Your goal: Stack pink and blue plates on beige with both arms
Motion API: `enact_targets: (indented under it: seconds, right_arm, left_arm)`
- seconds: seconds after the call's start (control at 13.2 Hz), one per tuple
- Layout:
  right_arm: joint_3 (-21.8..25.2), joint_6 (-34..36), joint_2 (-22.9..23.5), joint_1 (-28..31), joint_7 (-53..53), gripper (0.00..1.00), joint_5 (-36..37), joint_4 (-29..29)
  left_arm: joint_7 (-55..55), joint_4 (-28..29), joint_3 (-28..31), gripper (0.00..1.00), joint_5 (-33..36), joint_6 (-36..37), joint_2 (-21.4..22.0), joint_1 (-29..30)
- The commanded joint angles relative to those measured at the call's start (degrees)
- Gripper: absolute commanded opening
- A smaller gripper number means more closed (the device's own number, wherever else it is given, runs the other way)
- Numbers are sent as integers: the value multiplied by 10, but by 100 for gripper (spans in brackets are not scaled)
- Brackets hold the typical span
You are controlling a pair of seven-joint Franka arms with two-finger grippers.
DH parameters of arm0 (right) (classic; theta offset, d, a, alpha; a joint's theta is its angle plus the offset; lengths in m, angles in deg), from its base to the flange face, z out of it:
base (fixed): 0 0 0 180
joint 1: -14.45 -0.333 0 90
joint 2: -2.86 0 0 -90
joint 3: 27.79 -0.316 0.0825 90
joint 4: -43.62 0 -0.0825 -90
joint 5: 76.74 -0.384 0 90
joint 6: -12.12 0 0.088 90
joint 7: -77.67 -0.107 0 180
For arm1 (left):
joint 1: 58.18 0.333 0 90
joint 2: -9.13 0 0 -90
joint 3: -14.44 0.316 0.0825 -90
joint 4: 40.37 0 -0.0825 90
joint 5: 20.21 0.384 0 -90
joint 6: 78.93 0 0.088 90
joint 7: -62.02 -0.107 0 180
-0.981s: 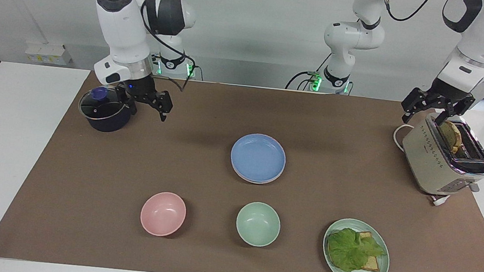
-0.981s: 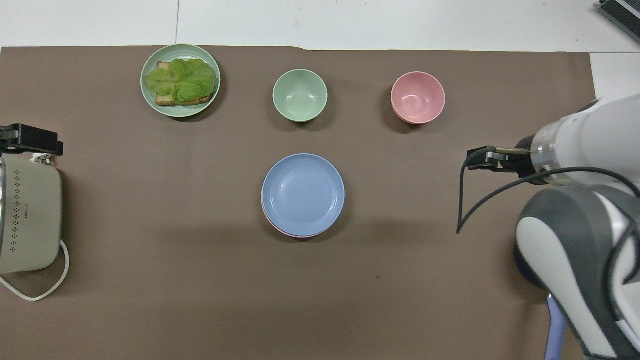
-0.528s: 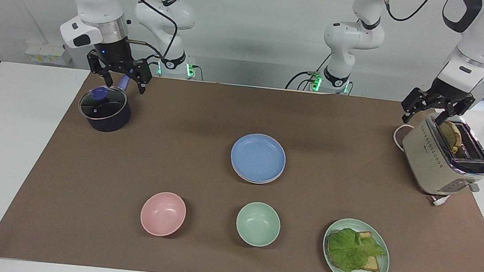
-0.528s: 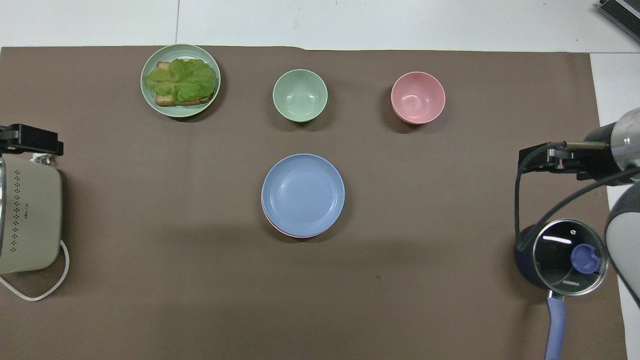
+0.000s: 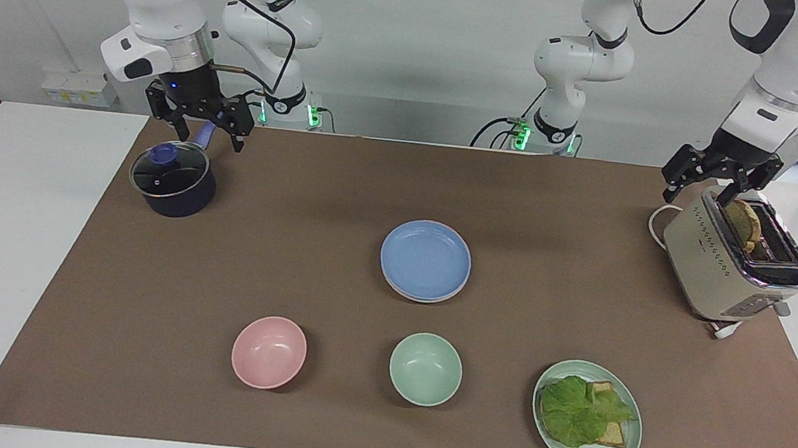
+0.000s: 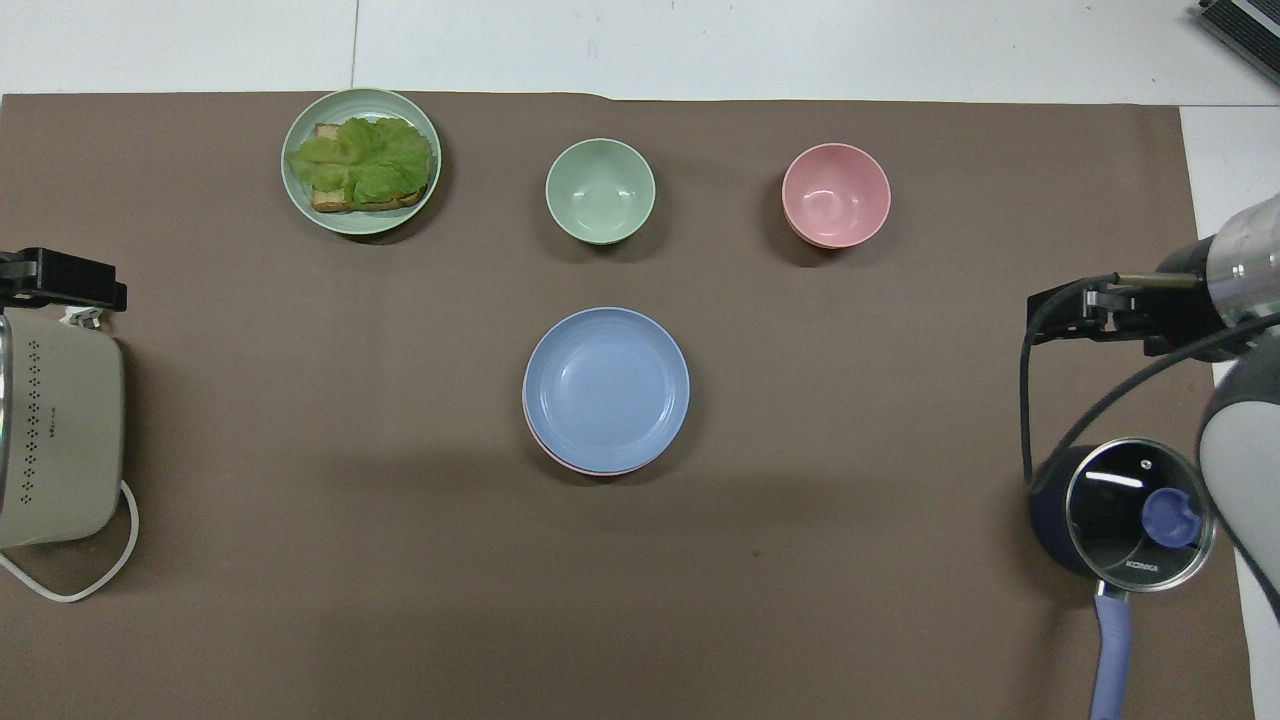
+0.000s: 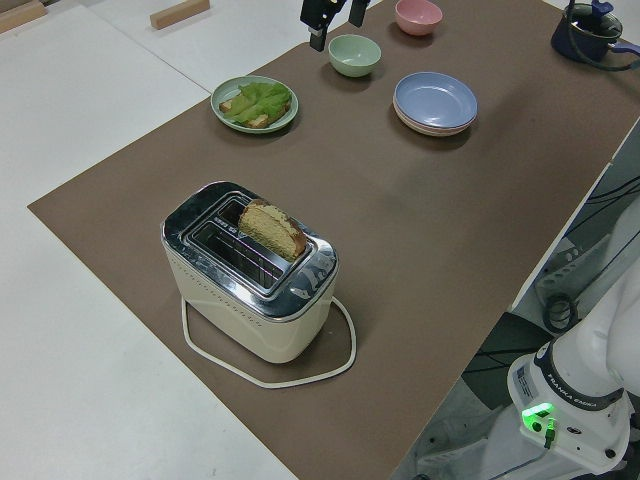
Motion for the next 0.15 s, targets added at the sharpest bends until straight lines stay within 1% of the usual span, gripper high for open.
enact_targets:
  seconds: [0.0, 0.08]
  right_arm:
    - [-3, 12, 7, 6, 42, 100, 0, -14]
    - [-2, 12, 5, 5, 44, 100, 0, -12]
  left_arm:
    - [1, 2, -1, 100, 9, 7, 3, 2]
    - [1, 1, -1, 100, 9, 7, 3, 2]
